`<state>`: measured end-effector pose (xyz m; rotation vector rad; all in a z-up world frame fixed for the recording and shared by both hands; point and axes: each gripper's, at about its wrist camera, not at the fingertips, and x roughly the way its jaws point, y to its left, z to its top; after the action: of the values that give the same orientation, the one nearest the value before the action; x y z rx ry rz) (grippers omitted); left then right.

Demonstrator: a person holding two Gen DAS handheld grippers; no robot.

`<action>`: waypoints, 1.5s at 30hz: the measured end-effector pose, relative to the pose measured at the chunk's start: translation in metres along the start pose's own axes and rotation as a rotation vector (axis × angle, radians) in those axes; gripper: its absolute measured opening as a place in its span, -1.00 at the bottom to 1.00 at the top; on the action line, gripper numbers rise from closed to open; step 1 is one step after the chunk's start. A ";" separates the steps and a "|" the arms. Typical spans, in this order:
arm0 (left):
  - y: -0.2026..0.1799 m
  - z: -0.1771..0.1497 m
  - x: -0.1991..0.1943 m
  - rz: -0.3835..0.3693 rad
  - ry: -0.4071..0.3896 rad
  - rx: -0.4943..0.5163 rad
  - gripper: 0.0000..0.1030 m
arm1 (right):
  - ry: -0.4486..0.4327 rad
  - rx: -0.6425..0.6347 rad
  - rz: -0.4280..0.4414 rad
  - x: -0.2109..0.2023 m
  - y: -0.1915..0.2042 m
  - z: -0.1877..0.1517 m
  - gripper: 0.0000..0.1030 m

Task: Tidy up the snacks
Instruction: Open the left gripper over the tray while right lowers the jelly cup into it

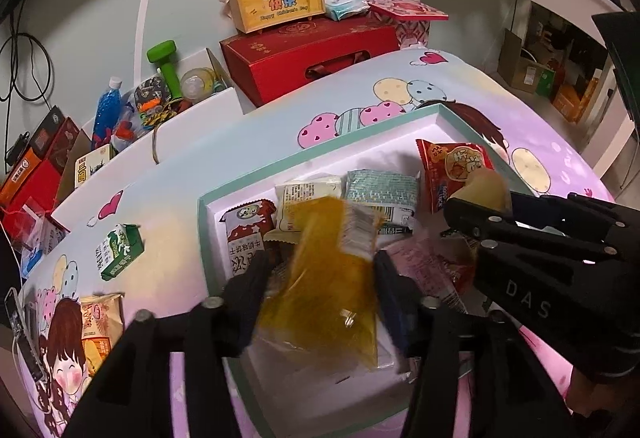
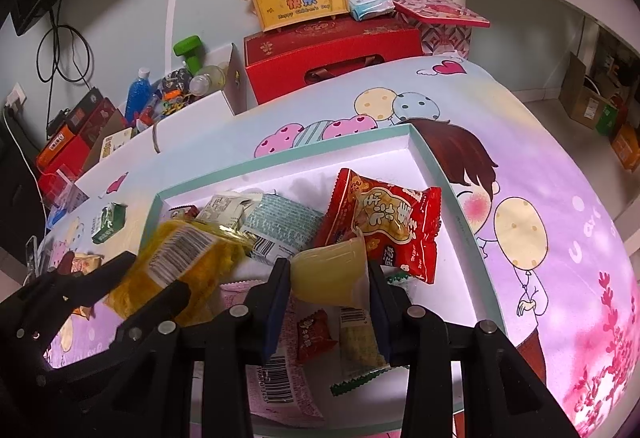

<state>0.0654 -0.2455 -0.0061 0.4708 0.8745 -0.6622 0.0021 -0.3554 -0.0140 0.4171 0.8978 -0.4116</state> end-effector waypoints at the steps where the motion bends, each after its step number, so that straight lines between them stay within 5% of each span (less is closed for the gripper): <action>1: 0.001 0.000 -0.001 0.002 0.000 -0.003 0.19 | 0.002 0.001 -0.001 0.001 0.000 0.000 -0.21; 22: 0.038 0.000 -0.015 0.067 -0.013 -0.112 0.46 | -0.010 -0.038 -0.010 -0.004 0.008 0.001 -0.17; 31: 0.050 -0.002 -0.013 0.111 -0.010 -0.148 0.65 | -0.007 -0.046 -0.016 -0.003 0.010 0.001 0.47; 36: 0.059 -0.005 -0.009 0.151 0.009 -0.171 0.66 | -0.010 -0.052 -0.021 -0.001 0.011 0.000 0.65; 41: 0.067 -0.007 -0.009 0.174 0.002 -0.200 0.88 | -0.016 -0.067 -0.016 -0.001 0.014 0.000 0.71; 43: 0.069 -0.008 -0.010 0.177 -0.002 -0.207 0.88 | -0.019 -0.071 -0.019 -0.001 0.015 -0.001 0.97; 45: 0.071 -0.008 -0.010 0.184 -0.003 -0.211 0.88 | -0.026 -0.074 -0.018 -0.002 0.016 -0.001 1.00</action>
<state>0.1054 -0.1871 0.0055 0.3544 0.8755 -0.3971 0.0087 -0.3417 -0.0103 0.3355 0.8889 -0.3987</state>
